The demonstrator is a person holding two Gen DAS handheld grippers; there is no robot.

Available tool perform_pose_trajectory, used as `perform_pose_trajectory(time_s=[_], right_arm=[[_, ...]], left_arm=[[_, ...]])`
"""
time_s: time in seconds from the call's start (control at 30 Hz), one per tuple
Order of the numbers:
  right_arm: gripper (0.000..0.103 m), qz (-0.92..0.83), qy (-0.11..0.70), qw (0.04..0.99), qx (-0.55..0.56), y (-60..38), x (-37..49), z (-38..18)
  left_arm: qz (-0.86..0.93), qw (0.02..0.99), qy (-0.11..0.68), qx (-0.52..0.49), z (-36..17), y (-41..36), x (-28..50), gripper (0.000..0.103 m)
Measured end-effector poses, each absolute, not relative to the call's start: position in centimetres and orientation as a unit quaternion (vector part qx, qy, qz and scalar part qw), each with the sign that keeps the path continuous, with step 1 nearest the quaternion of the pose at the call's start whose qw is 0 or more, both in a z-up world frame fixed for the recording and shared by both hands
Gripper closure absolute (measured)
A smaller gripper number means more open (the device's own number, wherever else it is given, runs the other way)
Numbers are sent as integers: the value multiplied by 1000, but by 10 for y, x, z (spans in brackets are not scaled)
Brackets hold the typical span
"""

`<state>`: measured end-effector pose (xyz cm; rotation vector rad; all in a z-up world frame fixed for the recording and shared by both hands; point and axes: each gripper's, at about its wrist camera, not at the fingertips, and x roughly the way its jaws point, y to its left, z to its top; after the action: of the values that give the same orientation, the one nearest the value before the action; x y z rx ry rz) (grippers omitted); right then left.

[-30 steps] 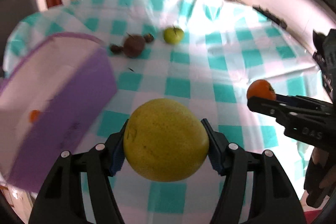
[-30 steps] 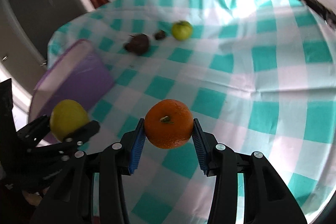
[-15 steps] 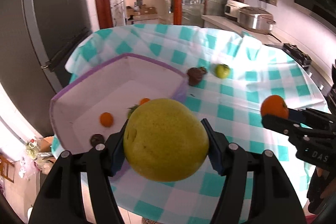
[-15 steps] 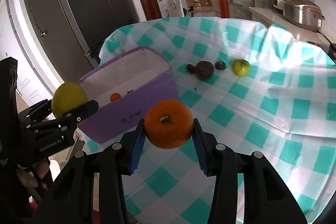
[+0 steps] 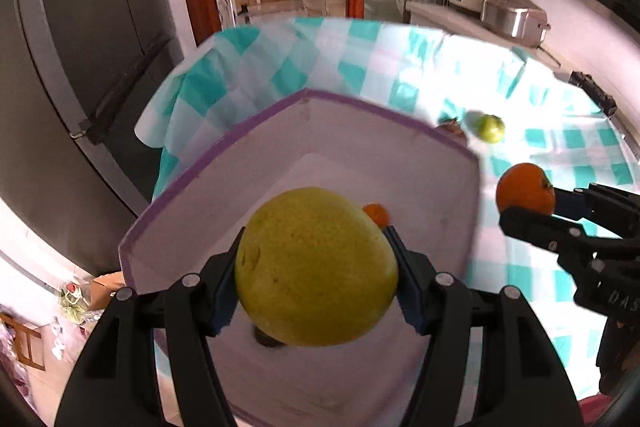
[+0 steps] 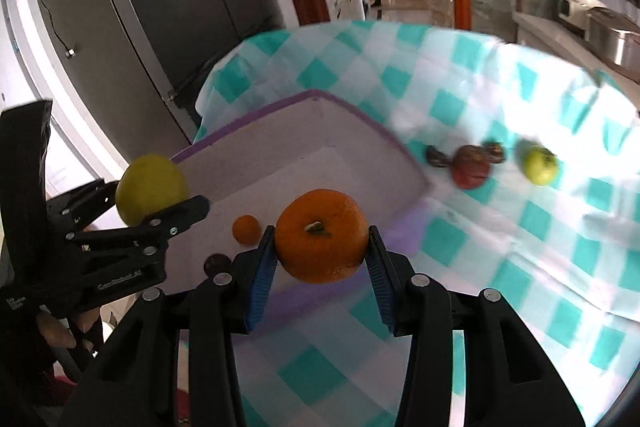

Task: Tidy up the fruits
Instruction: 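Carry the pear and orange with both tools over the purple box, then open both tools to drop the pear and orange into the box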

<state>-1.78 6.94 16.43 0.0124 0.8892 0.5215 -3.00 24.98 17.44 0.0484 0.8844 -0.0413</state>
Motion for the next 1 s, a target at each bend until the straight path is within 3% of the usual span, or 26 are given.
perform_pose_trajectory(time_s=[0.47, 0.63, 1.0], right_arm=[[59, 269, 546, 785, -115, 208, 26, 83], [59, 268, 590, 744, -161, 225, 29, 52], [59, 261, 644, 686, -215, 236, 35, 32]], left_arm=[[-85, 835, 537, 87, 95, 327, 40, 38], [-121, 811, 556, 137, 87, 317, 53, 38], [-117, 755, 631, 133, 59, 323, 72, 38]])
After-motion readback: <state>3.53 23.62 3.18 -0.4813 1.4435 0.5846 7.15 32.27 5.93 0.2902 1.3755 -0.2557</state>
